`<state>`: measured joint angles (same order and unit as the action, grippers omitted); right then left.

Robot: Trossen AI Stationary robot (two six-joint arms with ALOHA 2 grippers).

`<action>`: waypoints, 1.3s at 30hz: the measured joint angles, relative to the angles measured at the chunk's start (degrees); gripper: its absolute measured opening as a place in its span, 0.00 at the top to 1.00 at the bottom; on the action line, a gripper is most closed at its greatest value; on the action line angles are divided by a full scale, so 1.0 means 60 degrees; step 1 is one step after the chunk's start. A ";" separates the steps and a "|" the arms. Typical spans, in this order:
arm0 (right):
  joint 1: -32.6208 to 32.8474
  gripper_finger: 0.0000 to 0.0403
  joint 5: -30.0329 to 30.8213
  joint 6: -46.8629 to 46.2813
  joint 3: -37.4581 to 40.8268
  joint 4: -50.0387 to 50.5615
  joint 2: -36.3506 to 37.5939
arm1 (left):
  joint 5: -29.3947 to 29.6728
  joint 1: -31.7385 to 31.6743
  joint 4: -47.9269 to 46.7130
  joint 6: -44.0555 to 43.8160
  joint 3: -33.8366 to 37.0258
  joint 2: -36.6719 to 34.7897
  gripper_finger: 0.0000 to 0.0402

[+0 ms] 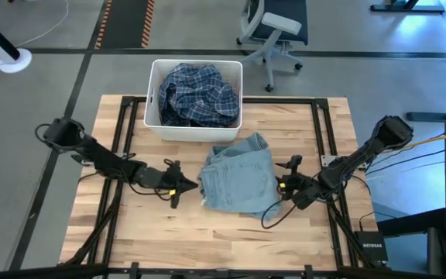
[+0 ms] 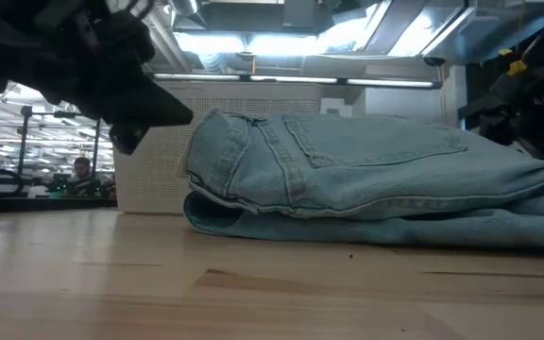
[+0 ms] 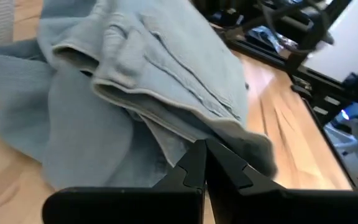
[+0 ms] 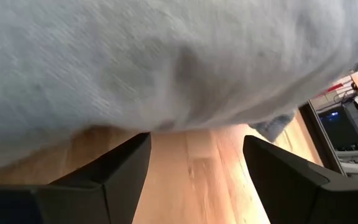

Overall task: Sort clothes
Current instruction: Put the blue pants into the white bin

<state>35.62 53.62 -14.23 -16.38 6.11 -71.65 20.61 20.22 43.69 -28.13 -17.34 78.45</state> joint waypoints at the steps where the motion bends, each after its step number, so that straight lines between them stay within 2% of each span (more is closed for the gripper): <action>1: 0.0000 0.32 -0.0014 0.0169 -0.0003 -0.0155 -0.0062 | 0.0020 -0.0091 0.0001 -0.0097 -0.0023 0.0060 1.00; 5: 0.0000 0.32 -0.0023 0.0710 0.0000 -0.0478 -0.0122 | 0.0060 -0.0448 -0.0109 -0.0720 -0.0041 0.0158 0.92; 14: 0.0000 0.32 -0.0002 0.0774 0.0000 -0.0482 -0.0122 | 0.0035 -0.0584 -0.0325 -0.1224 -0.0041 0.0158 0.56; 19: 0.0000 0.32 -0.0002 0.0778 0.0000 -0.0500 -0.0122 | 0.0039 -0.0584 -0.0372 -0.1795 -0.0041 0.0157 0.44; 23: 0.0000 0.32 0.0023 0.0778 0.0000 -0.0507 -0.0122 | 0.0038 -0.0555 -0.0229 -0.1962 -0.0041 0.0155 0.39; 29: 0.0000 0.32 0.0147 0.0778 -0.0004 -0.0514 -0.0122 | 0.0106 -0.0765 -0.0121 -0.2273 -0.0043 0.0288 0.39; 34: 0.0000 0.32 0.0210 0.0773 -0.0004 -0.0518 -0.0122 | 0.0122 -0.0836 -0.0090 -0.2200 -0.0634 0.1166 0.39; 39: 0.0000 0.32 0.0220 0.0767 -0.0004 -0.0518 -0.0122 | 0.0115 -0.0950 -0.0132 -0.1441 -0.1689 0.2273 0.39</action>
<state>35.62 54.94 -9.63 -16.40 3.01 -72.38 21.30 14.51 42.89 -36.78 -27.47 92.08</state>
